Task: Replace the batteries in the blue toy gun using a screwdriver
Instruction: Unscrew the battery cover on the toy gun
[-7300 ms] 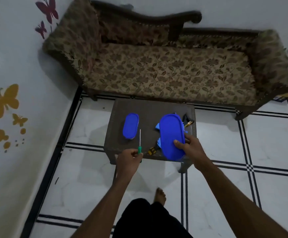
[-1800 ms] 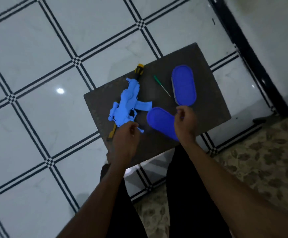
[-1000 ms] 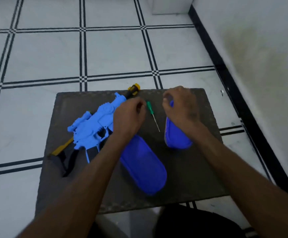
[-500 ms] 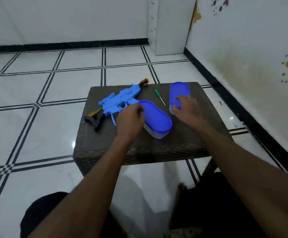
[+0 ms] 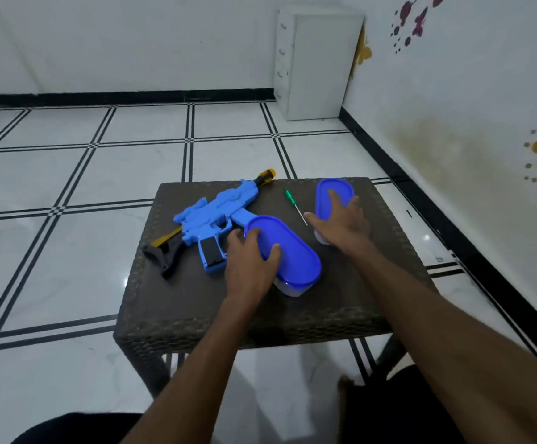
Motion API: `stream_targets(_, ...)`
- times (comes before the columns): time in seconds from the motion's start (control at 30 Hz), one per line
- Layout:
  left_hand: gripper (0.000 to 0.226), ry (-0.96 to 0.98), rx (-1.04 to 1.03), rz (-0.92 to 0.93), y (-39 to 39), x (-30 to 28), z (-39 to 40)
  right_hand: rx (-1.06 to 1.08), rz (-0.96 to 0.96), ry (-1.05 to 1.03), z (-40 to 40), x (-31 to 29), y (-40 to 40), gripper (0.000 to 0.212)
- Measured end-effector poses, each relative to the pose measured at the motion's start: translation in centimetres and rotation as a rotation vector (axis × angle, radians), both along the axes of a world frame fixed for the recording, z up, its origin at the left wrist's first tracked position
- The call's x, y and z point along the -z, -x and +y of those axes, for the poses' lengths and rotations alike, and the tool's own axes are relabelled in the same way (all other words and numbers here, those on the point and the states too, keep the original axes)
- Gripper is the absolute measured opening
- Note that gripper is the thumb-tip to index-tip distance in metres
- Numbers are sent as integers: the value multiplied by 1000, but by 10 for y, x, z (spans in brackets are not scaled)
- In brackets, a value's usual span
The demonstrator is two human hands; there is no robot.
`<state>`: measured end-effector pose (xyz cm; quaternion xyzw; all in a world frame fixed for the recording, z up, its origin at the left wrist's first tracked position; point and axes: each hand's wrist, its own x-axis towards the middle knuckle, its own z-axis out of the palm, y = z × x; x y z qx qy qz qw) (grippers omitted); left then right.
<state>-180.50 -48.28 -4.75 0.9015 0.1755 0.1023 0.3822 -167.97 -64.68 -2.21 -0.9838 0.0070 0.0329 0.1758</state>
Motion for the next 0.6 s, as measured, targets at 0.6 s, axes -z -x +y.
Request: stream_targets(0.6,62,33,83,71,-46,-4,-20,-166,-281,-184,-50,1,-78,57)
